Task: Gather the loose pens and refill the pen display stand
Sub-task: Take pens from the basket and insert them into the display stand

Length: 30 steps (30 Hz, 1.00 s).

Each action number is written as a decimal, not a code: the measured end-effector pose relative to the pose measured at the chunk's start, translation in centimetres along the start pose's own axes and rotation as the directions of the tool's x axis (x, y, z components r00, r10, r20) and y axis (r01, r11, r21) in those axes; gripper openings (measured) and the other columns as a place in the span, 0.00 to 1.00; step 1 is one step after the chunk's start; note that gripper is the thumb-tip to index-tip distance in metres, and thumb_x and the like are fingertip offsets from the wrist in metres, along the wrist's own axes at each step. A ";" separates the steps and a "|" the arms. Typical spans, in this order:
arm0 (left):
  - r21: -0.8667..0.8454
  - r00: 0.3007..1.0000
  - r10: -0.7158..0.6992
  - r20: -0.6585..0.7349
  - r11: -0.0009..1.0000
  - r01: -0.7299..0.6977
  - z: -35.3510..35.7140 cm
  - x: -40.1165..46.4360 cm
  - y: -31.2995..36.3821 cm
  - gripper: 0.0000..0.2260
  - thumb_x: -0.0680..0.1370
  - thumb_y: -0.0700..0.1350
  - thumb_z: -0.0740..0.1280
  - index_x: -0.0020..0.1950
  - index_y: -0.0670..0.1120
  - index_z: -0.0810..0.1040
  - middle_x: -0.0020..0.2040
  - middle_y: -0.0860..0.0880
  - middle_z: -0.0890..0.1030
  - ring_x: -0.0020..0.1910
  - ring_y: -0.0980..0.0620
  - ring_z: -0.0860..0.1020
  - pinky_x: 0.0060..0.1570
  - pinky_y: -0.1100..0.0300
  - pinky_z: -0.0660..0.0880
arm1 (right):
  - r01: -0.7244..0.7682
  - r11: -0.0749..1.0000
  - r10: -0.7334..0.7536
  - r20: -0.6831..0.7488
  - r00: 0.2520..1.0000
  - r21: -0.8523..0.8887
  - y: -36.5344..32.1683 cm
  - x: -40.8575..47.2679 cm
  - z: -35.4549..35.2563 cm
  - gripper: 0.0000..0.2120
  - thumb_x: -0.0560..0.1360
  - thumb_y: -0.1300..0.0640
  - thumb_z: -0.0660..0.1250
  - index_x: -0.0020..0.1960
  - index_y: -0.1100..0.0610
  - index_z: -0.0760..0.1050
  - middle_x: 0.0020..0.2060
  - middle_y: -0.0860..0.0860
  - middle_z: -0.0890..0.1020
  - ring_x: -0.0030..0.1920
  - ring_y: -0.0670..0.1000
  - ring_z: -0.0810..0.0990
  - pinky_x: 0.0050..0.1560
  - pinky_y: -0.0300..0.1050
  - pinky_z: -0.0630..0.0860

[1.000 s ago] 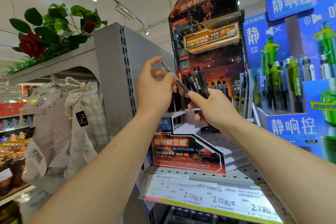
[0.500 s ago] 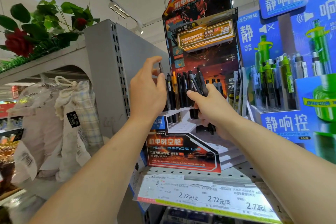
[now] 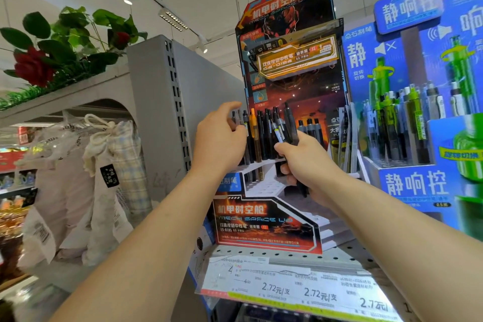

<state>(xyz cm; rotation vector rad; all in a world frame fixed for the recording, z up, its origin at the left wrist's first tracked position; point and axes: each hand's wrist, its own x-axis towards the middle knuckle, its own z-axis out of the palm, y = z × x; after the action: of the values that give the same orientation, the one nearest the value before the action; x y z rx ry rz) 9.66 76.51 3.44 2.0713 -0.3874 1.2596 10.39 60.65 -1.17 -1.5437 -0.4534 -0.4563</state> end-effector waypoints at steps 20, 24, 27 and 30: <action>-0.014 0.990 0.077 0.117 0.997 -0.076 0.3 -0.2 0.1 0.16 0.81 0.54 0.62 0.70 0.58 0.73 0.39 0.58 0.79 0.39 0.63 0.77 0.36 0.66 0.68 | 0.001 0.950 -0.024 0.072 0.997 0.313 -1.1 -0.8 0.6 0.07 0.82 0.60 0.65 0.58 0.50 0.77 0.38 0.51 0.86 0.30 0.50 0.80 0.27 0.42 0.76; -0.009 0.986 0.137 0.098 0.991 -0.137 0.1 -0.4 0.2 0.14 0.80 0.54 0.67 0.65 0.56 0.78 0.41 0.60 0.78 0.41 0.71 0.75 0.35 0.78 0.68 | 0.052 0.975 -0.074 0.098 0.992 0.218 -1.0 -1.1 0.9 0.09 0.82 0.60 0.66 0.58 0.48 0.79 0.41 0.51 0.87 0.33 0.49 0.82 0.33 0.44 0.81; -0.089 0.988 0.156 0.018 0.984 -0.154 -0.1 -0.9 0.2 0.19 0.80 0.52 0.67 0.71 0.58 0.72 0.38 0.59 0.78 0.40 0.62 0.79 0.35 0.69 0.75 | 0.037 0.973 -0.057 0.084 0.995 0.228 -1.1 -1.1 0.7 0.08 0.82 0.58 0.67 0.57 0.46 0.79 0.46 0.53 0.87 0.36 0.51 0.86 0.36 0.47 0.85; -0.220 0.983 0.136 -0.127 0.962 -0.161 -0.5 -1.1 0.1 0.22 0.81 0.48 0.67 0.72 0.60 0.66 0.38 0.53 0.80 0.34 0.51 0.82 0.35 0.54 0.81 | 0.011 0.986 -0.017 0.037 0.999 0.164 -0.9 -0.8 0.6 0.07 0.82 0.55 0.66 0.58 0.46 0.78 0.49 0.54 0.84 0.39 0.53 0.88 0.34 0.45 0.83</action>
<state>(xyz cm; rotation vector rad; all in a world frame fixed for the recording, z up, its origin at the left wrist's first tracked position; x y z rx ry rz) 8.72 76.64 2.64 1.7958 -0.6178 1.3425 9.20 61.26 -0.88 -1.3926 -0.5194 -0.3910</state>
